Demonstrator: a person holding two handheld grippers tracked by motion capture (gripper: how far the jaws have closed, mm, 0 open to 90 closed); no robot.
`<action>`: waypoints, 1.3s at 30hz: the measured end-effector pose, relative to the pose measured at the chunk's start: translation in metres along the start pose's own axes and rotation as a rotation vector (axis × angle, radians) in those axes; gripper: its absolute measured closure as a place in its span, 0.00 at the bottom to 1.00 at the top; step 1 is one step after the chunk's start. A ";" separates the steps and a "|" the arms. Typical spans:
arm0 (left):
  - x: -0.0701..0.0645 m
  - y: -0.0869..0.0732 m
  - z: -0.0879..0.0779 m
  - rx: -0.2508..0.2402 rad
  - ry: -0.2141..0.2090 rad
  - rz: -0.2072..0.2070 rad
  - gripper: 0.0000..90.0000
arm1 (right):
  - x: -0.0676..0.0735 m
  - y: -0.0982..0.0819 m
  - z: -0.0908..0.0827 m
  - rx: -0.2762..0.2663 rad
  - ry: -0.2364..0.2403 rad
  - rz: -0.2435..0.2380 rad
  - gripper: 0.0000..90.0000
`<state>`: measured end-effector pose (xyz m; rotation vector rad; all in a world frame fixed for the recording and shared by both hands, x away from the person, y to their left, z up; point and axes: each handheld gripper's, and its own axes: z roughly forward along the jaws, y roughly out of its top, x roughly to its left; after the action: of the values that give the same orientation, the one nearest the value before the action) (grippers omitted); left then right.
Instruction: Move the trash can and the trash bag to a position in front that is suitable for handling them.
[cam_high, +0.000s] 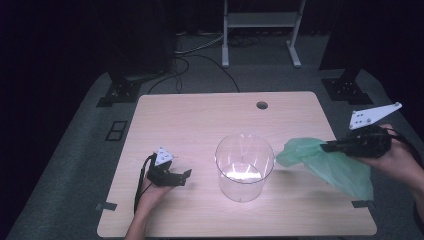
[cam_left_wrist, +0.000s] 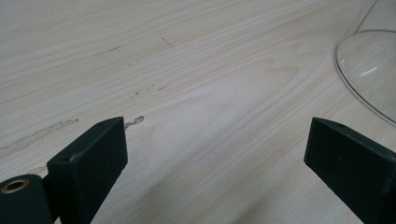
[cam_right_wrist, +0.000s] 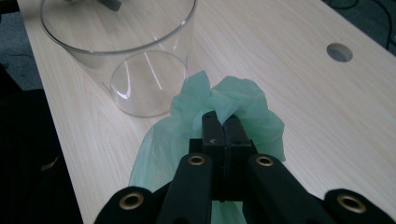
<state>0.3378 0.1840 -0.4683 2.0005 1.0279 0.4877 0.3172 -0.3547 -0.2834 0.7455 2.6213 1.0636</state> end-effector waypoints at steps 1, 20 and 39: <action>0.000 0.000 0.000 0.001 0.000 0.001 0.05 | 0.000 0.003 -0.003 -0.003 -0.001 -0.008 1.00; 0.000 0.001 -0.002 -0.004 -0.004 0.002 0.05 | 0.020 0.064 -0.052 -0.064 0.019 -0.121 1.00; -0.002 0.002 0.000 0.004 -0.012 0.012 0.05 | 0.048 0.119 -0.060 -0.099 0.072 -0.247 1.00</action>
<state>0.3375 0.1817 -0.4666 2.0120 1.0109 0.4792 0.2982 -0.2915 -0.1575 0.3568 2.6117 1.1543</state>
